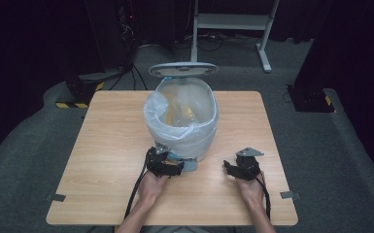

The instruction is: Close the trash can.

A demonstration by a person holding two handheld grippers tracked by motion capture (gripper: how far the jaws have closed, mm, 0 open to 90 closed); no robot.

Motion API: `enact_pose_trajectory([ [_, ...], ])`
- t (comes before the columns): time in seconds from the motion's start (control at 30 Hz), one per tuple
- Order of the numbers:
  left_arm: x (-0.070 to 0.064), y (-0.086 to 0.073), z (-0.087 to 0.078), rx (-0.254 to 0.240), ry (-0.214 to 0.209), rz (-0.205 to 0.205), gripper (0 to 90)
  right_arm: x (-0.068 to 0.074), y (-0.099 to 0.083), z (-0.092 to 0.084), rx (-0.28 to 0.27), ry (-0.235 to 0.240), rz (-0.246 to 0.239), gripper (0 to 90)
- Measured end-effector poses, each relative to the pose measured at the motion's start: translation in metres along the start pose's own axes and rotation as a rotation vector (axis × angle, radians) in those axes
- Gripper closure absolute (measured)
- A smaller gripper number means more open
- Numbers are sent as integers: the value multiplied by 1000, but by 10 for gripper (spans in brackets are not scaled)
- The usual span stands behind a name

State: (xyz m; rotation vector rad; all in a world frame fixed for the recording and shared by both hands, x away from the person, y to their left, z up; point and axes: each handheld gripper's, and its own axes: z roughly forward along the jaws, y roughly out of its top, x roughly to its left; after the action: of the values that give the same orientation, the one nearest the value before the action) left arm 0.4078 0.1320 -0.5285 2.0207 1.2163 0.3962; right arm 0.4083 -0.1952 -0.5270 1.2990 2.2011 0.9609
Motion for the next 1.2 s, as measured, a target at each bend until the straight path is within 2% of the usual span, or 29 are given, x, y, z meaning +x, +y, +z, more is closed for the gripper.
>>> enact_pose_trajectory([
  [0.27,0,0,0,-5,-9,-7,3,0,0,0,1,-5,-12,376],
  [0.7,0,0,0,-17,-16,-22,3,0,0,1,3,-10,-4,352],
  [0.97,1,0,0,-12,-16,-21,3,0,0,1,3,-11,-2,350],
  [1.0,2,0,-1,-1,-16,-7,3,0,0,1,4,-12,-3,349],
  [1.2,1,0,-1,-7,-20,-12,20,0,0,0,4,-12,-2,346],
])
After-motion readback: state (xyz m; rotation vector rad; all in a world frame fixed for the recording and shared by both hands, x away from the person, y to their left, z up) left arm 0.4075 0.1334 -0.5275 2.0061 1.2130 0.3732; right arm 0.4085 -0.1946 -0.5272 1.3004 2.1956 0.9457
